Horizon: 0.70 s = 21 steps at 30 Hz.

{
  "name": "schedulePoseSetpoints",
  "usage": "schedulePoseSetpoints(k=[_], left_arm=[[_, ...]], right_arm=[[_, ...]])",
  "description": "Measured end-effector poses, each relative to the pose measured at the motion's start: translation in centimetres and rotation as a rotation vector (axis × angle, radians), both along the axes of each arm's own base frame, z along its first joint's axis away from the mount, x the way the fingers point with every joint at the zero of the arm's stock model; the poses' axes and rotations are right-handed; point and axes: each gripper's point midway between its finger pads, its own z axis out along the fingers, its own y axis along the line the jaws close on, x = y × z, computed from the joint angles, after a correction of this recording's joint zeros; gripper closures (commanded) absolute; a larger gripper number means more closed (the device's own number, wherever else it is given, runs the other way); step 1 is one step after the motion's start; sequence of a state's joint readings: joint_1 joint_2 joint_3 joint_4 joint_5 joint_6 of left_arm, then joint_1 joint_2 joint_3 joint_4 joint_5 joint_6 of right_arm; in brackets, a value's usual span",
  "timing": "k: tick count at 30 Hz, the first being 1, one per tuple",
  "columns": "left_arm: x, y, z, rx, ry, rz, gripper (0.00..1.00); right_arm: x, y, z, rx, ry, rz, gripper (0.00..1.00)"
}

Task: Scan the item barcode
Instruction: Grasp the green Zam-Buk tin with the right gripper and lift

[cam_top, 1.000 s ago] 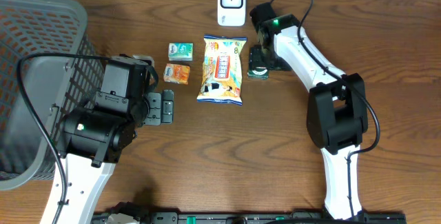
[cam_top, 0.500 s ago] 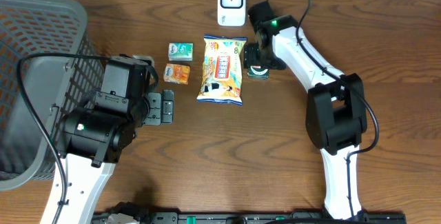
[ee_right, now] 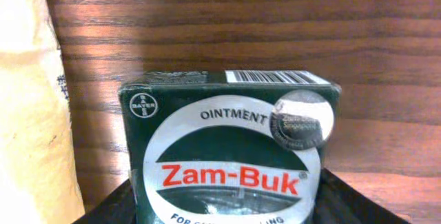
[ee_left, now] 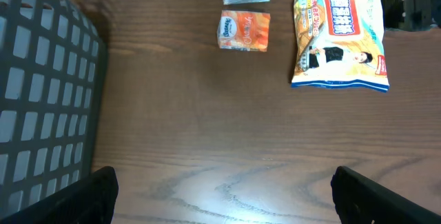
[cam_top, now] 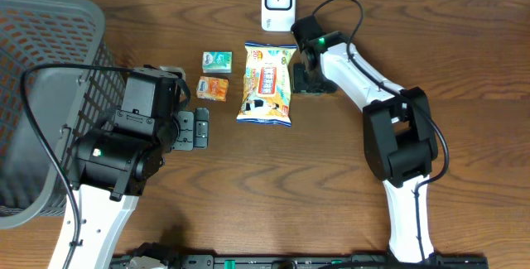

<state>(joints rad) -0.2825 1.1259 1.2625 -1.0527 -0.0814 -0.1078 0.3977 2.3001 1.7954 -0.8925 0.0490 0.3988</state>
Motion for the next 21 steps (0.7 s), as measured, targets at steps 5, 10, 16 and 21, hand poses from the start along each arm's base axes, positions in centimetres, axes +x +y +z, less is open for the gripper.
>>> schedulePoseSetpoints(k=[5,10,16,21], left_arm=[[0.0,0.0,0.0,0.0,0.0,0.0,0.02],[0.0,0.0,0.0,0.0,0.0,0.0,0.02],[0.0,0.0,0.0,0.0,0.0,0.0,0.02],[0.0,0.0,0.0,0.0,0.0,0.0,0.02]], right_arm=[[-0.1,-0.1,0.0,0.003,0.008,0.039,0.45],[-0.3,0.1,0.1,0.016,0.019,0.075,0.43],[-0.4,0.8,0.8,0.112,0.053,0.139,0.43],[-0.6,2.1,2.7,0.272,0.063,0.212,0.45]])
